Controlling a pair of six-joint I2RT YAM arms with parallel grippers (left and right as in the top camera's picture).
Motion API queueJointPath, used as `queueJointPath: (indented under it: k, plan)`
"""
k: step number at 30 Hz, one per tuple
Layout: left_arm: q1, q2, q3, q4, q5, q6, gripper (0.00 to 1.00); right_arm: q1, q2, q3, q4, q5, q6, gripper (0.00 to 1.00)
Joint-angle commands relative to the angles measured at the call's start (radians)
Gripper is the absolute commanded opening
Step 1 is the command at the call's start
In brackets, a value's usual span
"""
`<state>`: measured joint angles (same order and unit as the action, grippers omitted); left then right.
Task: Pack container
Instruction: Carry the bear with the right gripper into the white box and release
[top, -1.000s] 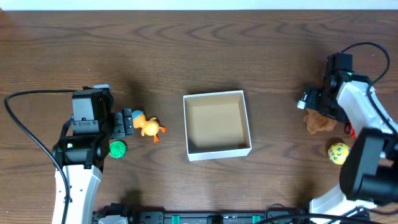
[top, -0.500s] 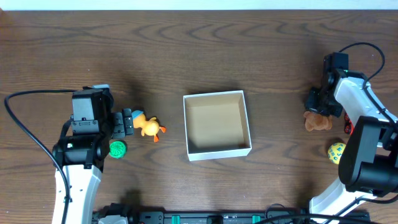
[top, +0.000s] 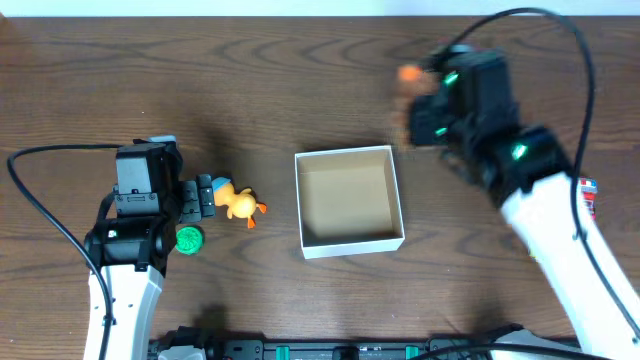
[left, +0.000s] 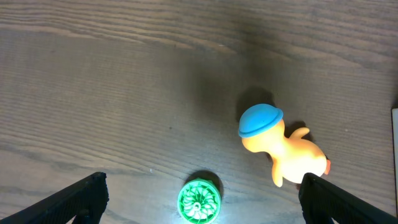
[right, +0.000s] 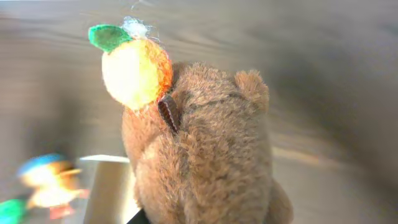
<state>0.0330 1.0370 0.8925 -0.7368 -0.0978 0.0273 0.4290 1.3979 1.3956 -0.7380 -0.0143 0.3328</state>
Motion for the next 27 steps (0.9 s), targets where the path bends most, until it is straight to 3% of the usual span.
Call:
queueJointPath:
  k: [1,6,13,18,23,27]
  plan:
    - [0.006,0.003,0.020,-0.003,-0.016,0.013,0.98,0.143,0.049,-0.022,0.015,0.072,0.097,0.02]
    - [0.006,0.003,0.020,-0.003,-0.016,0.013,0.98,0.278,0.221,-0.026,0.025,0.223,0.191,0.06]
    - [0.006,0.003,0.020,-0.004,-0.016,0.014,0.98,0.308,0.422,-0.026,0.064,0.116,0.206,0.07]
    - [0.006,0.003,0.020,-0.003,-0.016,0.013,0.98,0.326,0.454,-0.028,0.065,0.090,0.321,0.16]
    - [0.006,0.003,0.020,-0.003,-0.016,0.013,0.98,0.352,0.454,-0.029,0.056,0.088,0.389,0.11]
    - [0.006,0.003,0.020,-0.003,-0.016,0.014,0.98,0.383,0.454,-0.029,0.043,0.095,0.395,0.13]
